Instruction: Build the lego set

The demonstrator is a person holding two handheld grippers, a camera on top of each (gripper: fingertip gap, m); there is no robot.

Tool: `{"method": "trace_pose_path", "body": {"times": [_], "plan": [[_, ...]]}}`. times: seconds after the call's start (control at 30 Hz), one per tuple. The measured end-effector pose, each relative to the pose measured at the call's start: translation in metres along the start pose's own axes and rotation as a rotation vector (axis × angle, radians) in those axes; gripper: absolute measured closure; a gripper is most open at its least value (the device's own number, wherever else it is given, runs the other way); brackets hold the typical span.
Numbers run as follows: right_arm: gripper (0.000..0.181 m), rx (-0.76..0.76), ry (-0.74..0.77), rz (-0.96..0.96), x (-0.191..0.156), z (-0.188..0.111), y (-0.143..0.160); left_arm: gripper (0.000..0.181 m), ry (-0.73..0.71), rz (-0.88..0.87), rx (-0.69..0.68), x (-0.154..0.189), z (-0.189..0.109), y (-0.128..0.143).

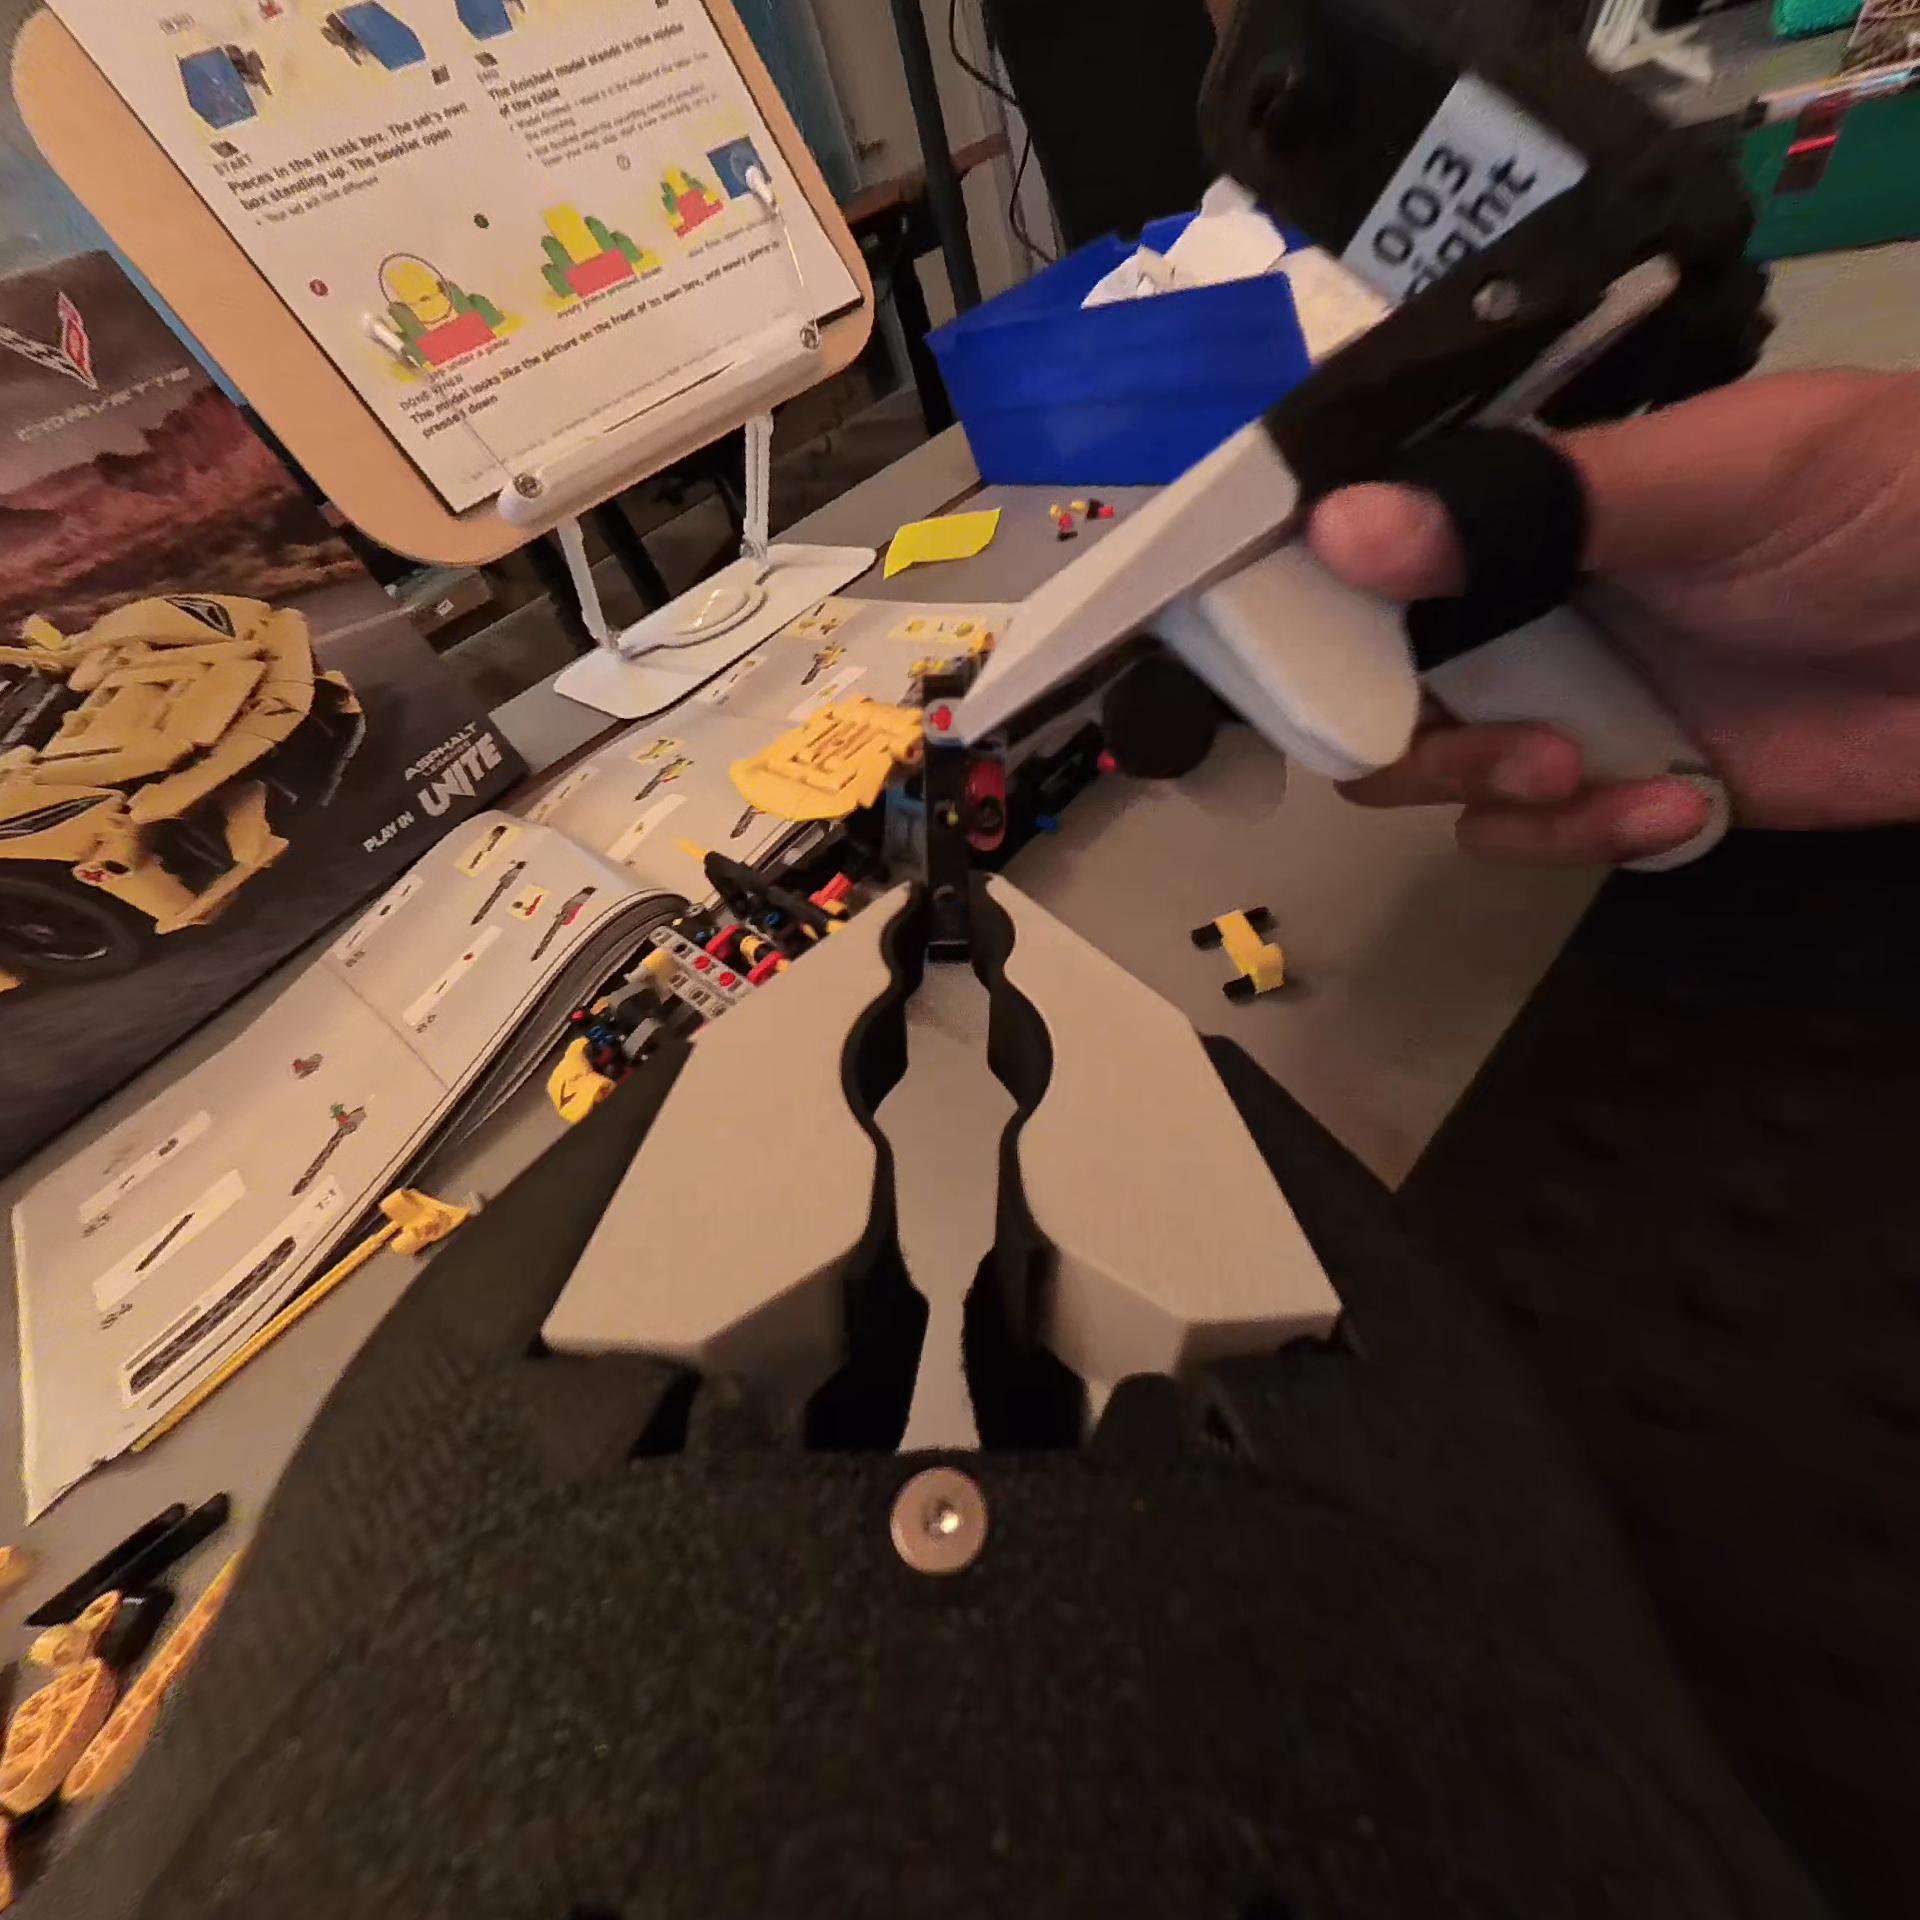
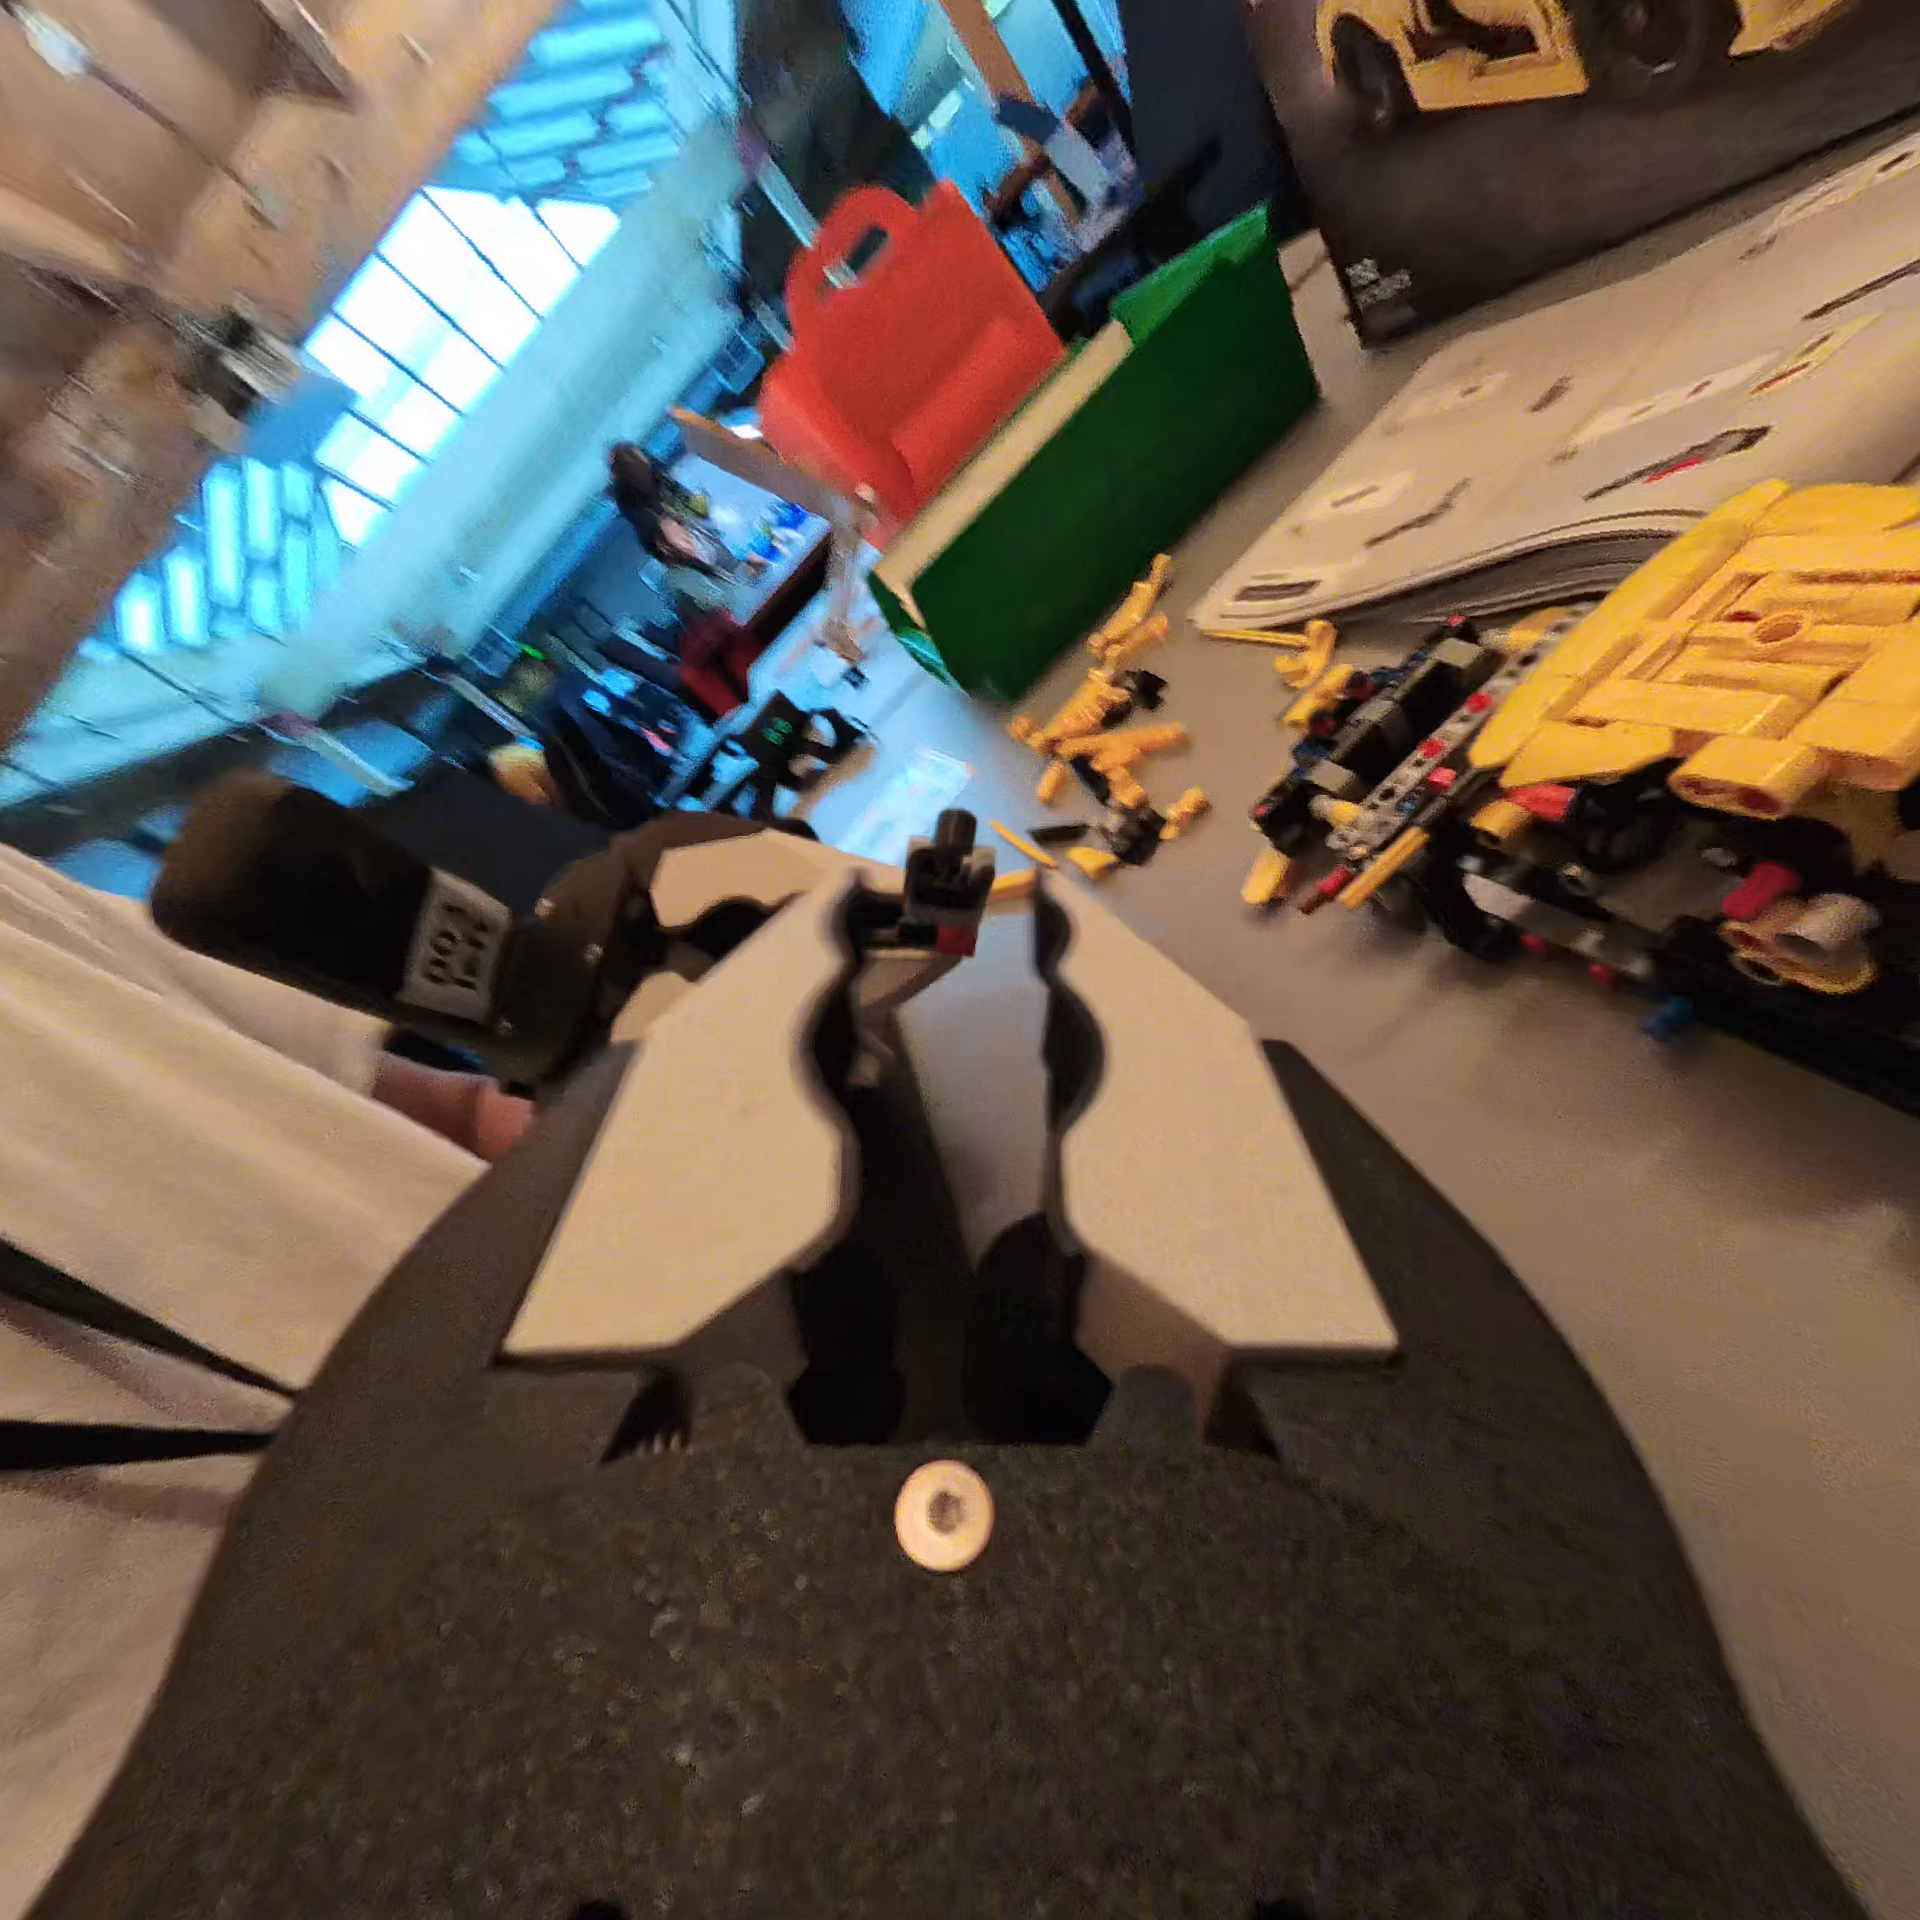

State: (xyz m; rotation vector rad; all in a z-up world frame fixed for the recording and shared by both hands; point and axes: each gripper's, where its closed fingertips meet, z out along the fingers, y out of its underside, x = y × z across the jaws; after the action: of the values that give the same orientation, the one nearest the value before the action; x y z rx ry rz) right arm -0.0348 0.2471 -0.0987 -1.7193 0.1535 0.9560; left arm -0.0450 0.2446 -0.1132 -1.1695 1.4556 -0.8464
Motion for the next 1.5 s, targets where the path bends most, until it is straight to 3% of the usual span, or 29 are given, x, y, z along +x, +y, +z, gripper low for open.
{"method": "trace_pose_path", "body": {"times": [0.03, 0.13, 0.33, 0.47, 0.6, 0.67, 1.1, 1.5], "plan": [[0.166, 0.017, -0.034, 0.022, -0.002, -0.001, -0.002, 0.174, -0.002, -0.003, 0.003, 0.002, 0.0, -0.001], [0.166, 0.008, -0.058, 0.031, -0.002, -0.005, 0.002, 0.171, 0.088, -0.049, -0.027, 0.013, 0.001, 0.0], [0.167, -0.003, -0.3, 0.199, -0.017, -0.019, -0.005, 0.159, 0.509, -0.548, 0.077, 0.012, -0.018, -0.028], [0.166, -0.087, -0.357, 0.155, -0.027, -0.017, 0.001, 0.159, 0.781, -0.77, 0.066, 0.017, -0.022, -0.032], [0.166, -0.198, -0.389, 0.136, -0.035, -0.01, 0.01, 0.168, 0.917, -0.937, 0.076, 0.015, -0.022, -0.031], [0.166, -0.214, -0.387, 0.138, -0.033, -0.007, 0.01, 0.174, 0.953, -0.965, 0.09, 0.016, -0.024, -0.031], [0.166, -0.283, -0.419, 0.189, -0.027, 0.006, 0.017, 0.168, 0.979, -0.98, 0.031, 0.016, -0.022, -0.018], [0.166, -0.235, -0.435, 0.226, -0.022, 0.013, 0.012, 0.17, 0.975, -1.07, 0.087, 0.006, -0.02, -0.018]]}}
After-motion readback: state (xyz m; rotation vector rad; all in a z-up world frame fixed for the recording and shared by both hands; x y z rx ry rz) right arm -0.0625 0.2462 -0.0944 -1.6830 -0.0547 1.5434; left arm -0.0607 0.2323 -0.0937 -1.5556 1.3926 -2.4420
